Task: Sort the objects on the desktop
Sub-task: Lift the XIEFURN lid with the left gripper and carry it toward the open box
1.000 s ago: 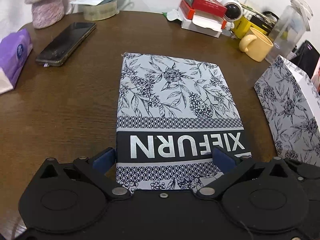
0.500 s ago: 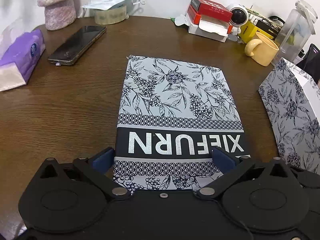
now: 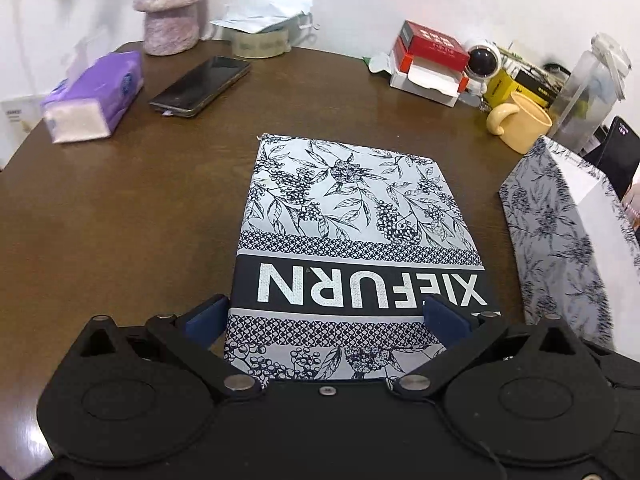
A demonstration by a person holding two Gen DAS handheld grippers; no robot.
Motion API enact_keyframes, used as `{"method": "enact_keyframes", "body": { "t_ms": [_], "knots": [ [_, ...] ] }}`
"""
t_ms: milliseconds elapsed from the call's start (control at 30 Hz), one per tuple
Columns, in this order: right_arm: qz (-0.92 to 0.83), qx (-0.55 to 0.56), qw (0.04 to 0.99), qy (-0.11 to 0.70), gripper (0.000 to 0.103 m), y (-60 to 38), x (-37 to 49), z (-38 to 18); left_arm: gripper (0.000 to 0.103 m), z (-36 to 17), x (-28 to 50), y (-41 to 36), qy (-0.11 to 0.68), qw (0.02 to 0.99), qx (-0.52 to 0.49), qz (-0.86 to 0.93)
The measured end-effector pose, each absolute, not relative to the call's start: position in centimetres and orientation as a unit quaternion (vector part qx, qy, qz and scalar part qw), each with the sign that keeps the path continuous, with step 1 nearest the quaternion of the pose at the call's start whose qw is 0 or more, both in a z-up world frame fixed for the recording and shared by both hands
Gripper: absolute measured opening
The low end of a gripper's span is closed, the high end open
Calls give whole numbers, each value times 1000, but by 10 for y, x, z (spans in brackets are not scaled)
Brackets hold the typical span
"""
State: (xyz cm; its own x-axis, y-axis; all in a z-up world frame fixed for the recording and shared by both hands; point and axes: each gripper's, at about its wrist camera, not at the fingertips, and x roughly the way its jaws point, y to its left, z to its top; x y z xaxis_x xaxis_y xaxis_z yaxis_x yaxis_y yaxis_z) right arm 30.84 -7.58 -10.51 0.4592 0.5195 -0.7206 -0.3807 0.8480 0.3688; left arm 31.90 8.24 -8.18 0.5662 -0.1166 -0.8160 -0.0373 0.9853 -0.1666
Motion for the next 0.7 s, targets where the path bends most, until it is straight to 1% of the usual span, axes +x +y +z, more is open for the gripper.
{"method": "enact_keyframes", "body": {
  "t_ms": [400,700],
  "knots": [
    [323,33,840,435,103,-93,239,-75,103,-53,227,65,446,885,-128,50],
    [329,24,841,430,103,-103,186,-67,102,-39,174,52,440,889,-117,55]
  ]
}}
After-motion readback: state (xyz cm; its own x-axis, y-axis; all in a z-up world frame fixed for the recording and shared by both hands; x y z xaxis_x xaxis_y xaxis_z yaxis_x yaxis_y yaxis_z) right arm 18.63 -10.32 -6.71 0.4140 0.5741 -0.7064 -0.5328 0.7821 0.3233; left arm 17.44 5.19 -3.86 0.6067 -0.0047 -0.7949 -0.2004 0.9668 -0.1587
